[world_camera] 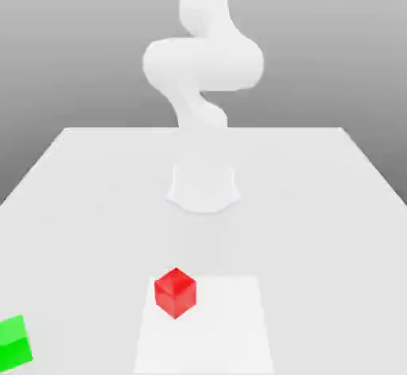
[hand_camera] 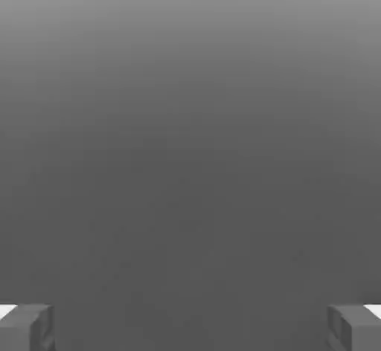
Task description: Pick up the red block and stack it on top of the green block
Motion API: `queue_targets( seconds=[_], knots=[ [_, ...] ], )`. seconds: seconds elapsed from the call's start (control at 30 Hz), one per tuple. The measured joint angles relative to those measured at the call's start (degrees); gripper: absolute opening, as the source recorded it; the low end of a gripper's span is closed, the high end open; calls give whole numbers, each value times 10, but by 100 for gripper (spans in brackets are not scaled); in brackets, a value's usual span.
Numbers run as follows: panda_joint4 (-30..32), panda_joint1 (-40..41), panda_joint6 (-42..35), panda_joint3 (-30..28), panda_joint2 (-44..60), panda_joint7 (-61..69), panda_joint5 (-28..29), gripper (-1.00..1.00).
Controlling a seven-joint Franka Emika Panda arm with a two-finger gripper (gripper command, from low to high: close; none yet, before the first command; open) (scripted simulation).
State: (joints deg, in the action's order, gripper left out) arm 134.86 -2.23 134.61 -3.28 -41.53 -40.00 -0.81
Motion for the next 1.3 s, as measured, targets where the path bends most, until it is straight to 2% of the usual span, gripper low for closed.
queue_targets(
  seconds=[0.2, 0.43, 0.6, 0.7, 0.83, 1.03, 1.07, 1.3],
  knots=[
    [82, -56, 76, -78, 123, 161, -21, 0],
    [179, -98, 168, -137, 273, 346, -35, 0],
    [254, -97, 247, -158, 388, 457, 6, 0],
    [259, -96, 275, -156, 425, 485, -6, 0],
    [251, -90, 310, -137, 469, 524, -54, 0],
    [242, -44, 366, -71, 538, 581, -134, 0],
    [241, -33, 375, -58, 549, 588, -144, -100],
    [241, -30, 376, -55, 551, 589, -145, -100]
  ],
)
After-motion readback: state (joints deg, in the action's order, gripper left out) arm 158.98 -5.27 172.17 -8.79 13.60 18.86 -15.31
